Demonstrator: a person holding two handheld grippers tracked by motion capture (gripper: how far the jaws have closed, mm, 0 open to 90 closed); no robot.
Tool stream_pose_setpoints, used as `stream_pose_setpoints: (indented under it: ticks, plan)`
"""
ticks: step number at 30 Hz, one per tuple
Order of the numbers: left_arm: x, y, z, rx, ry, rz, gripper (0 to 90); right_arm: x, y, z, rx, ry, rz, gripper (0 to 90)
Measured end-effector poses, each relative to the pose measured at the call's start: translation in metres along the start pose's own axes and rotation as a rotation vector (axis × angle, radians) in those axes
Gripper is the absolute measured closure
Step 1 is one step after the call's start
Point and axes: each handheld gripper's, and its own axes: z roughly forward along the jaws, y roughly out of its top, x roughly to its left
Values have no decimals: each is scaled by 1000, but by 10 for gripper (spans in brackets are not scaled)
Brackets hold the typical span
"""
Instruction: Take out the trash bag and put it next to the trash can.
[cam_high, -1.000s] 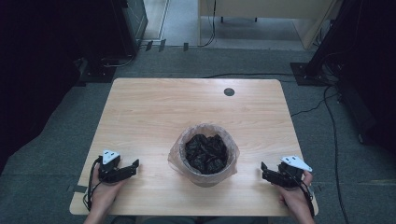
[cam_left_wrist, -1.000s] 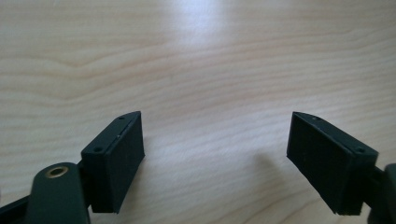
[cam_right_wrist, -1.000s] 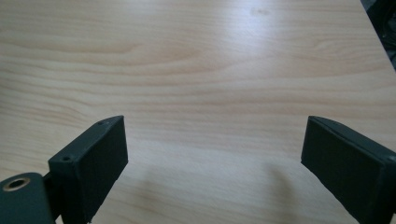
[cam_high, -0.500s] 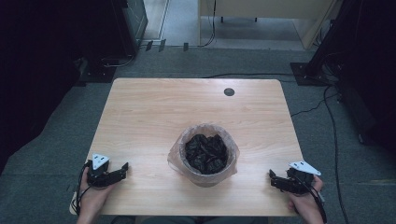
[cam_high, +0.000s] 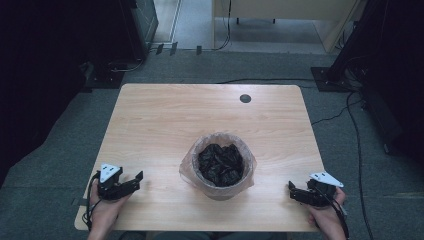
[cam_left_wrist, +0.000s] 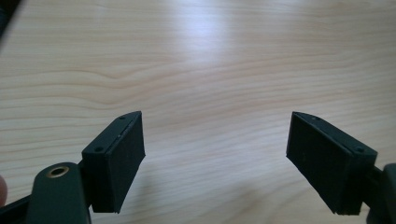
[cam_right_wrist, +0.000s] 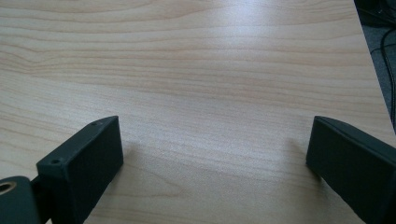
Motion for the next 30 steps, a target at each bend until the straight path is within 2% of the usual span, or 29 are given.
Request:
stream_pose_setpoints:
  ticks: [7,11,14,17,20,22,26,30]
  plan:
    - [-49,6,14,26,-105,72,190,0,0,0,0,-1,1,34]
    - [-79,10,20,23,-166,115,190,0,0,0,0,-2,3,34]
    - [-95,14,21,14,-221,156,190,0,0,0,0,-3,3,34]
    - [-105,19,17,-20,-264,190,190,1,0,0,0,-11,10,35]
    - [-113,17,16,-1,-322,228,190,3,0,0,0,-21,19,38]
    - [-118,14,18,25,-334,256,190,3,0,-1,-2,-25,24,46]
    - [-120,6,18,64,-356,262,190,4,-1,-2,-2,-32,35,55]
    - [-125,1,21,96,-355,293,190,7,-1,-3,-1,-29,30,57]
